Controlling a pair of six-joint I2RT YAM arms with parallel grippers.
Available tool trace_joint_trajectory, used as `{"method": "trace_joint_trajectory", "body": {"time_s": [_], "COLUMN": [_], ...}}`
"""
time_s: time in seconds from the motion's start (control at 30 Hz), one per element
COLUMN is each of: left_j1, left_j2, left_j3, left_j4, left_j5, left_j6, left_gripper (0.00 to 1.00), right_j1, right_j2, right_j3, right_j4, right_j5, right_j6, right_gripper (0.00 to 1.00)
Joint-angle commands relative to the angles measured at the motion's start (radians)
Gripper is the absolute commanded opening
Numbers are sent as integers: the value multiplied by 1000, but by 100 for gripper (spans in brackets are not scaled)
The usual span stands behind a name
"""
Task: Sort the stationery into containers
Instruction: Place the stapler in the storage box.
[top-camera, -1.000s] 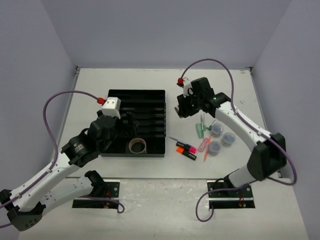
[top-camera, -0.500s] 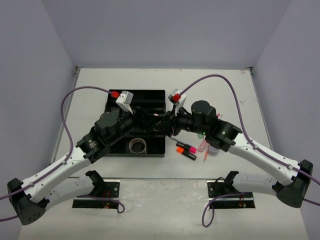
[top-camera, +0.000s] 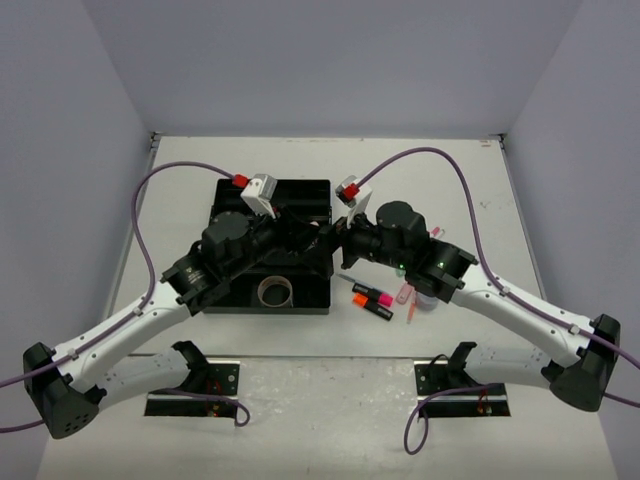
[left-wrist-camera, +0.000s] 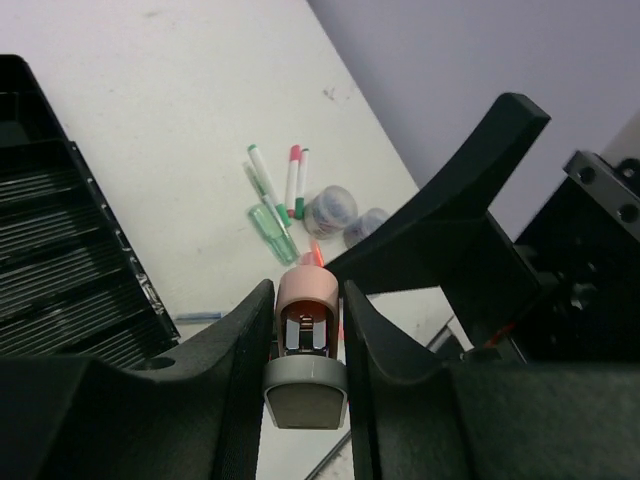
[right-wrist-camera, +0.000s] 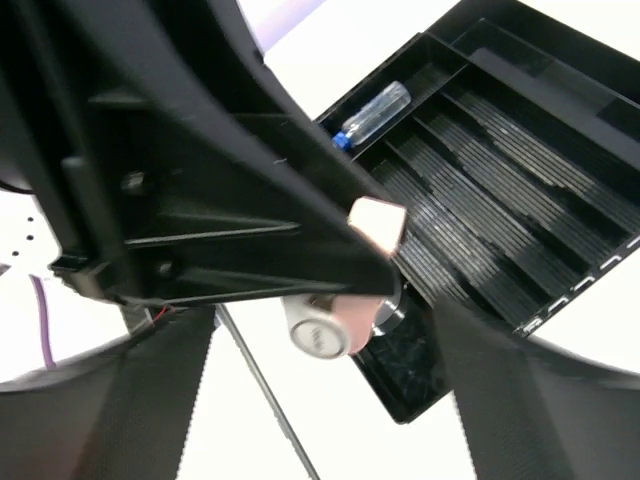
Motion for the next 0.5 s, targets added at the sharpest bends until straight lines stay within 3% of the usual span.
{"method": "trace_joint_trajectory", "body": {"time_s": [0.0,0.13,0.23,0.43,0.47], "left_j1": [1,4,6,25,34], "left_j2": [103,231,265,309,328], "left_j3": [174,282,275,159,141], "left_j4": [-268,-442,-439,-171,-106], "left_j5": [-153,-255,-237,-165,-40], "left_j6": [166,323,490,779,840], "left_gripper": [0,0,0,0,0], "right_j1": [6,5,4,0,0], "right_j2": [-47,-205,-338,-526,-548], "right_j3": [-41,-157,-225,-297,-304], "right_j4": [37,-56,-100,-158,-157], "right_j5": [113,378,534,648,641], "right_j6": [17,26,26,44,46], "right_gripper": [99,99,99,99,99]}}
